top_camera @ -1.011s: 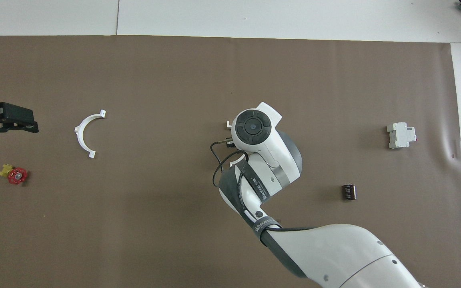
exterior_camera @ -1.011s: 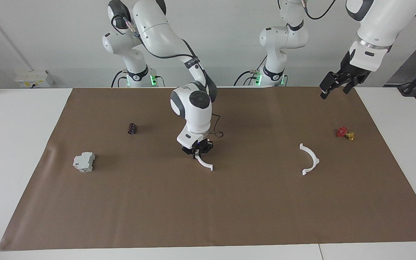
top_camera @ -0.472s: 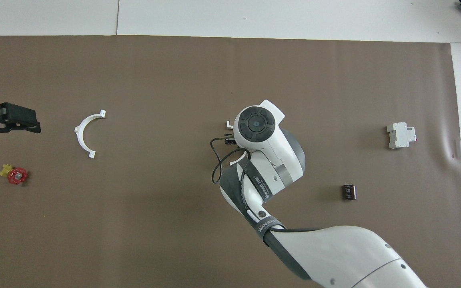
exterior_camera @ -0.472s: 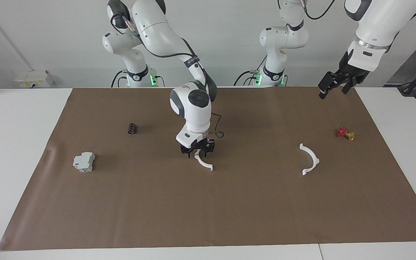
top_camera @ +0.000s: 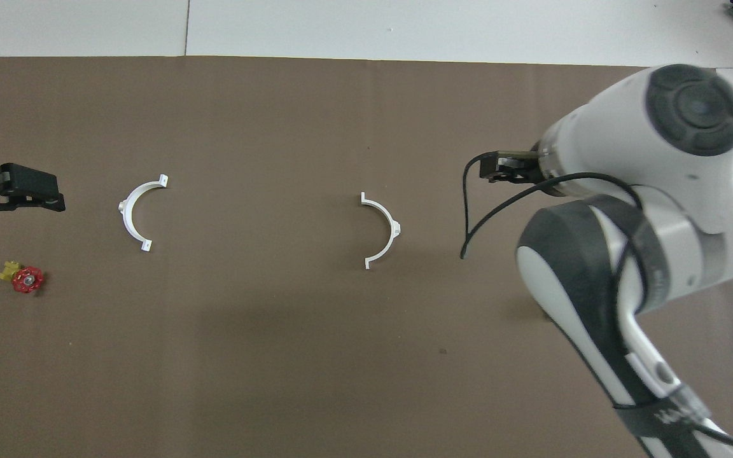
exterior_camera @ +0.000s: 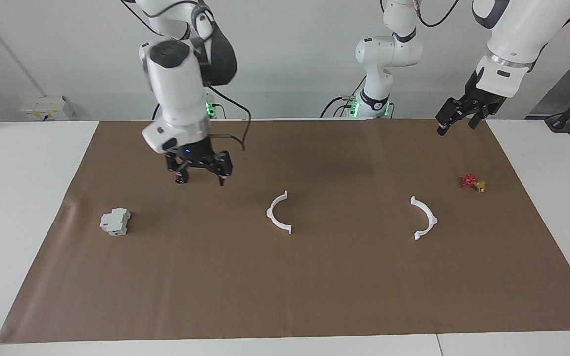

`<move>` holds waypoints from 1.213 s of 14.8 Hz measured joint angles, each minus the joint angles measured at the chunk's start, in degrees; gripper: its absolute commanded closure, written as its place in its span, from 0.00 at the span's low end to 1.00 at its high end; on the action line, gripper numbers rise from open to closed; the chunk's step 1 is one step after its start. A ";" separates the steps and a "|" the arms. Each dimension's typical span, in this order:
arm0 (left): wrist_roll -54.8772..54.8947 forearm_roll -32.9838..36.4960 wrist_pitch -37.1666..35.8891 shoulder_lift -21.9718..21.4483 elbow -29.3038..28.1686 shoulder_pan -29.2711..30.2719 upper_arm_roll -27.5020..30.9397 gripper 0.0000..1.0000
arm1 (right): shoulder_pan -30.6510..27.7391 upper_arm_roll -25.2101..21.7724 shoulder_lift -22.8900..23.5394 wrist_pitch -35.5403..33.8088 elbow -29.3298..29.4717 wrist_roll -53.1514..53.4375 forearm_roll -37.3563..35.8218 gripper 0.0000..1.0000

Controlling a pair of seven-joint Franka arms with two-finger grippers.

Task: Assemble drain pipe with both arms
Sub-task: 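Release the clamp half at center while the left gripper reaches the other half, then grasp the other white clamp half with the left gripper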

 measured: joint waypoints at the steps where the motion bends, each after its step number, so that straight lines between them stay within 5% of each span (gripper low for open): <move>1: 0.00 0.00 0.00 0.00 -0.03 0.00 0.00 0.00 | -3.49 -0.08 -1.74 -2.64 0.57 -4.68 -0.03 0.00; 7: -0.08 0.00 10.95 -1.39 -6.96 0.11 0.24 0.00 | -16.23 -0.27 -3.36 -14.60 4.78 -19.14 0.06 0.00; 12: -0.11 0.00 24.94 -1.24 -17.57 0.92 0.53 0.00 | -15.73 1.43 -3.76 -15.41 3.40 -19.54 0.02 0.00; 18: -3.42 -0.02 44.74 6.37 -28.79 3.57 0.62 0.00 | -14.11 2.06 -4.35 -16.42 3.59 -19.54 -0.01 0.00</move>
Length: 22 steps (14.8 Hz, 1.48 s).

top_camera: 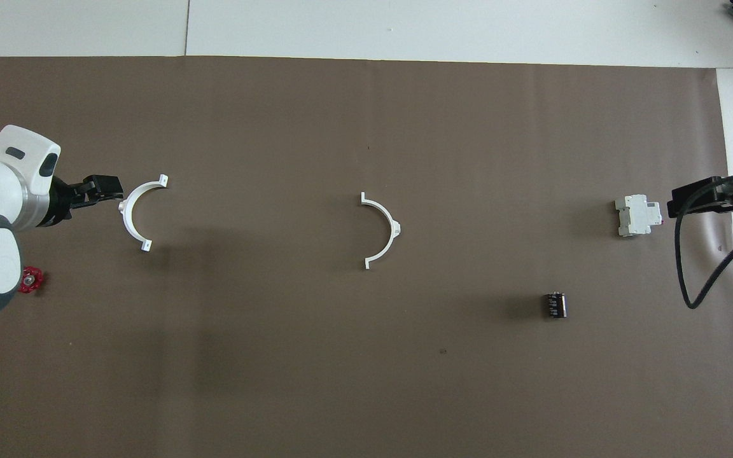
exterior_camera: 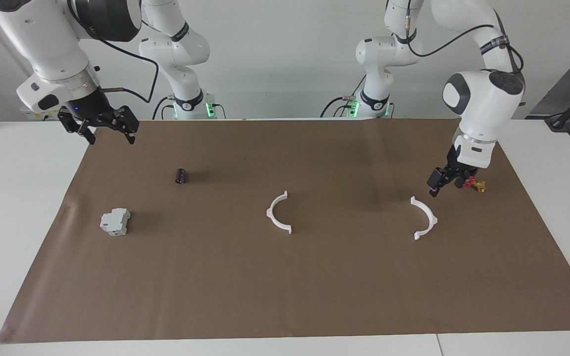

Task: Assemble drain pipe with both arms
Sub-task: 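Grasp the other white clamp half with the left gripper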

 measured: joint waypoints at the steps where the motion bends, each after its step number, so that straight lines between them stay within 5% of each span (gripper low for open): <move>1: -1.74 0.00 1.58 0.86 -1.08 0.04 -0.10 0.00 | -0.08 0.57 -0.30 -0.56 0.04 0.00 0.00 0.00; 11: -5.60 0.00 10.79 9.24 -3.33 -0.11 -0.93 0.00 | -1.79 4.13 -2.47 -3.01 -1.01 0.12 0.01 0.00; 20: -5.60 0.00 10.19 9.73 -3.33 -0.11 -0.96 0.00 | -2.45 4.10 -2.58 -3.11 -1.03 0.12 0.03 0.00; 21: -5.60 0.00 10.18 9.73 -3.33 -0.11 -0.96 0.02 | -2.45 4.10 -2.58 -3.11 -1.03 0.12 0.03 0.00; 22: -5.60 0.00 10.18 9.73 -3.33 -0.11 -0.97 0.23 | -2.45 4.10 -2.58 -3.11 -1.03 0.12 0.03 0.00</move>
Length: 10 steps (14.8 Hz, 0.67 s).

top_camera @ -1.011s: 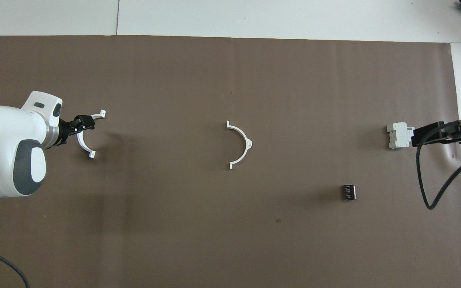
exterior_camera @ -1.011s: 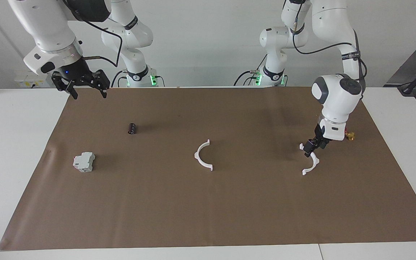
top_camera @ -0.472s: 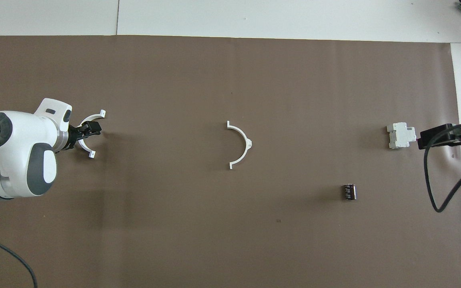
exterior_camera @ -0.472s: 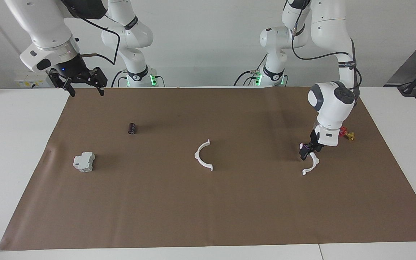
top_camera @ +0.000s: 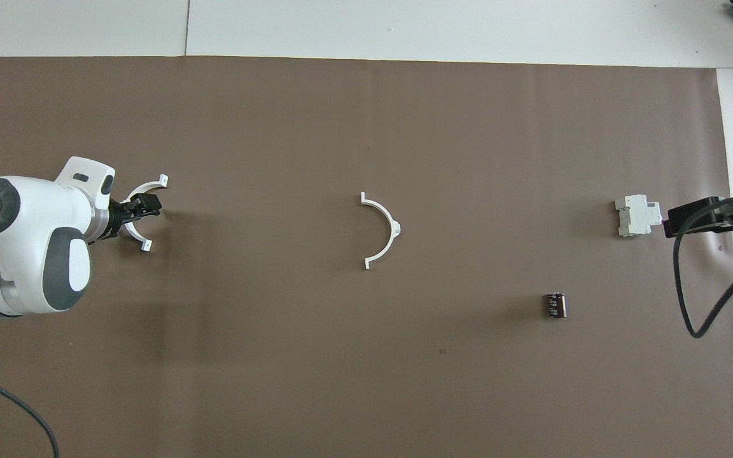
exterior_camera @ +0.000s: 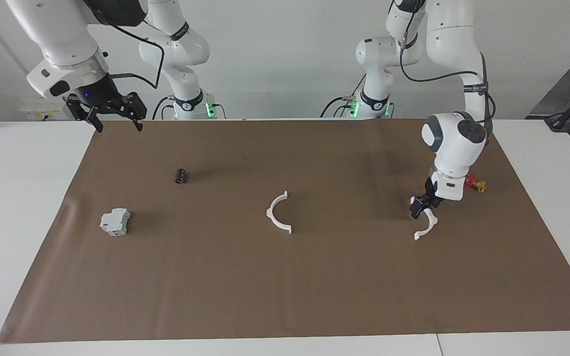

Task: Assemble drain pipe with both arms
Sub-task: 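Grasp the other white clamp half with the left gripper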

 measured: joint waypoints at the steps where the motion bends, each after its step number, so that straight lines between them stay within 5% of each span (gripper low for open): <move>1: 0.00 0.00 0.00 0.00 0.00 0.00 -0.01 0.52 | 0.00 0.00 0.00 0.00 0.00 0.00 0.00 0.00; 2: 0.00 0.00 0.00 0.00 0.00 0.00 -0.01 0.88 | 0.00 0.00 0.00 0.00 0.00 0.00 0.00 0.00; 3: 0.00 0.00 0.00 0.00 0.00 0.00 -0.01 1.00 | 0.00 0.00 0.00 0.00 0.00 0.00 0.00 0.00; 10: 0.02 0.00 -0.08 -0.01 0.07 -0.03 -0.07 1.00 | 0.00 0.00 0.00 0.00 0.00 0.00 0.00 0.00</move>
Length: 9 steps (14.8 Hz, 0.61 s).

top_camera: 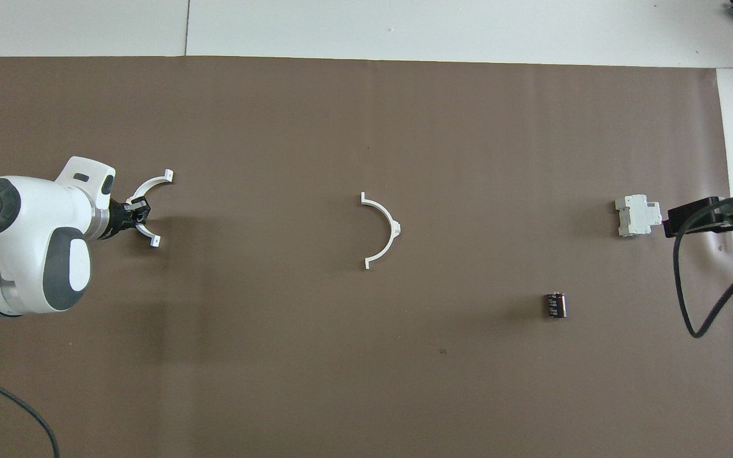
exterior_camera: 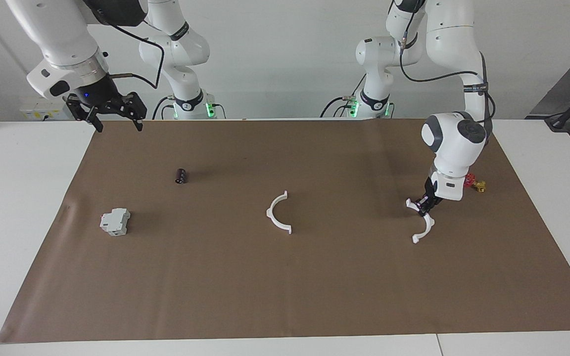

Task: Assemble drain pipe with both arms
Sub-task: 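Grasp the other white clamp half with the left gripper, then carry the held clamp half to the placed half with the left gripper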

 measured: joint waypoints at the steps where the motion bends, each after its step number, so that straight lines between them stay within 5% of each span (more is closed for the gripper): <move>1: 0.00 0.00 -0.05 -0.01 0.10 -0.06 -0.04 1.00 | 0.00 0.00 0.00 0.00 0.00 0.00 0.00 0.00; 5: -3.72 -0.09 -7.78 -0.27 6.07 -3.03 -0.31 1.00 | 0.00 0.00 0.00 0.00 0.00 0.00 0.00 0.00; 9: -22.51 -0.02 -9.32 -0.35 9.61 -14.33 -0.57 1.00 | 0.00 0.00 0.00 0.00 0.00 0.00 0.00 0.00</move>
